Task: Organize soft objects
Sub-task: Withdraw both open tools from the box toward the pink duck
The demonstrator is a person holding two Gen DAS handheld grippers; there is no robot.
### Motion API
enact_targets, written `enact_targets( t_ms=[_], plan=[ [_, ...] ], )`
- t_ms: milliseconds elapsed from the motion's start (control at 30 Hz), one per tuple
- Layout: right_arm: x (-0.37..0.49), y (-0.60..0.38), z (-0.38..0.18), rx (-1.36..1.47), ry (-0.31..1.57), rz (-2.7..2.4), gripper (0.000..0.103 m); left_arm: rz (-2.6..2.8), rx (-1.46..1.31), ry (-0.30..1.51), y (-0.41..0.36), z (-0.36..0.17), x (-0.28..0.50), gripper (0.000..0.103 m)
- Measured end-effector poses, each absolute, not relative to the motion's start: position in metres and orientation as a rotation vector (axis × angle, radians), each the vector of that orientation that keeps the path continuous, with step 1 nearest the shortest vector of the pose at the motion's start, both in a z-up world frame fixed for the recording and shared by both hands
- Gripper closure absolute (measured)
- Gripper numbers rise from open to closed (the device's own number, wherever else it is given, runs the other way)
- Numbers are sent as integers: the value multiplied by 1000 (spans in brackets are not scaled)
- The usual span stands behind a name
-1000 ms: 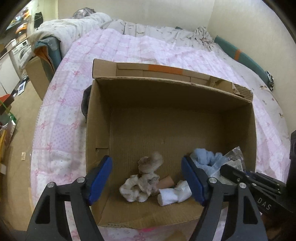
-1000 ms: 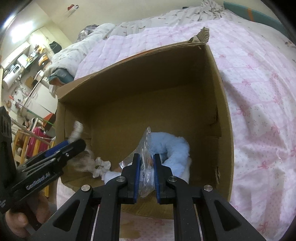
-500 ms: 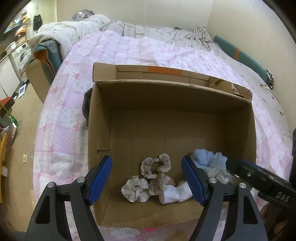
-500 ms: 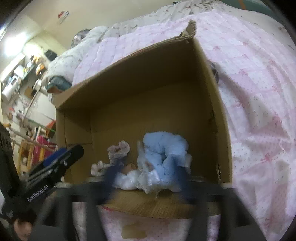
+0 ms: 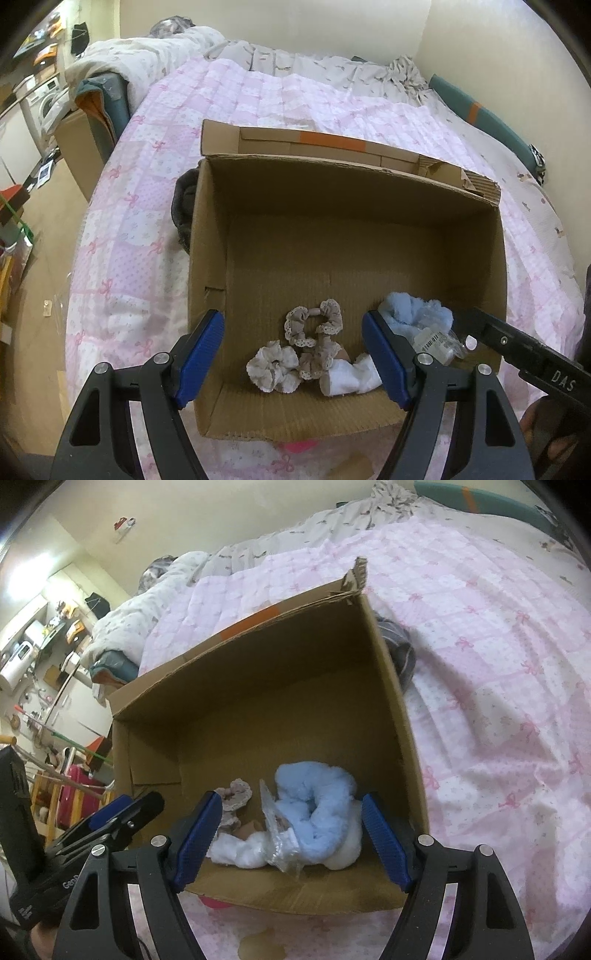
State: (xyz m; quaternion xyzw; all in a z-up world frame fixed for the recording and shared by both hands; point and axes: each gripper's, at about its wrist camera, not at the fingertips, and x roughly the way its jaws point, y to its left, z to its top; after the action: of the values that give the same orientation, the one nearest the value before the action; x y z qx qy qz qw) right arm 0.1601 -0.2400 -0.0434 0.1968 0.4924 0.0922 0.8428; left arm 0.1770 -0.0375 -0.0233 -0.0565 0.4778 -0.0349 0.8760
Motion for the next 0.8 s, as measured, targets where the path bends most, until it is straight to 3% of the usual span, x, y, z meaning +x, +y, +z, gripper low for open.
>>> enact_targets(
  t_ms=[800],
  plan=[
    [88,-241,-44,365,1077,94,20,-147,-132,1085,-28,-13,140,28]
  ],
)
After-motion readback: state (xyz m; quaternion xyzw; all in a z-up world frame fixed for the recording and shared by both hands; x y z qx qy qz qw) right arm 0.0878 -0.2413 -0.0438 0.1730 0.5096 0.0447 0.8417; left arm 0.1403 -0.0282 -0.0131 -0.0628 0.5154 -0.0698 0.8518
